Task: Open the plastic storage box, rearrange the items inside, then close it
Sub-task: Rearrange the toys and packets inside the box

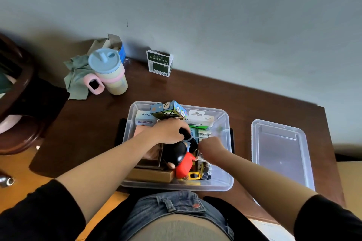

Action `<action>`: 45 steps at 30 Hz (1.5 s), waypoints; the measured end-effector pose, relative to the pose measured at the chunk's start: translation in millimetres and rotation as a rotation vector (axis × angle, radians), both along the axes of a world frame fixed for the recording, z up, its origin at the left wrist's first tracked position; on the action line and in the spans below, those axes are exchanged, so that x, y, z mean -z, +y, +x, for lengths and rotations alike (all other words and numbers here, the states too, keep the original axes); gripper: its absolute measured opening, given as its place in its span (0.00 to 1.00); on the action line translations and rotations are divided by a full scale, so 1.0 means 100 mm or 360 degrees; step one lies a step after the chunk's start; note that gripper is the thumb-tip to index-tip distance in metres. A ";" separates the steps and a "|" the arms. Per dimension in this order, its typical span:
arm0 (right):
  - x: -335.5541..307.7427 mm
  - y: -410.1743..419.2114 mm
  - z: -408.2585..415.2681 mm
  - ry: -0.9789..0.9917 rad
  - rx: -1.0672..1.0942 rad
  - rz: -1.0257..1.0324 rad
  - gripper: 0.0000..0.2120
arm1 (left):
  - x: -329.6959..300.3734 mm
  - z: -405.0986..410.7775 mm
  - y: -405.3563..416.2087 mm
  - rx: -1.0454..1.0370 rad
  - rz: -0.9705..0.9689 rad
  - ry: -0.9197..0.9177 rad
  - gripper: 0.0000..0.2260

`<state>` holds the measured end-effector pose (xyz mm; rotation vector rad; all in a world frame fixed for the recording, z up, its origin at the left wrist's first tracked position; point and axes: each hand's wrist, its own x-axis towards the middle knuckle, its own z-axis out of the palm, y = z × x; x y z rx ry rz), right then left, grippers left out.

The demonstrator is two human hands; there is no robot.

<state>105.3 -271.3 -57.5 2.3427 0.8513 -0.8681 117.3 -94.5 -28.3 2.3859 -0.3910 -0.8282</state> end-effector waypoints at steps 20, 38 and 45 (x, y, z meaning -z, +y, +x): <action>-0.34 -0.07 -0.09 0.0795 0.1407 0.0979 0.11 | -0.20 -0.31 0.31 0.0332 0.0090 -0.0135 0.28; -0.55 -0.04 -0.41 0.0158 0.1380 0.1494 0.07 | -0.04 -0.36 0.21 -0.0156 0.0135 -0.0819 0.29; -0.25 0.29 -0.56 0.0177 0.0369 0.0919 0.19 | 0.04 -0.56 0.35 -0.0317 -0.0072 -0.0955 0.27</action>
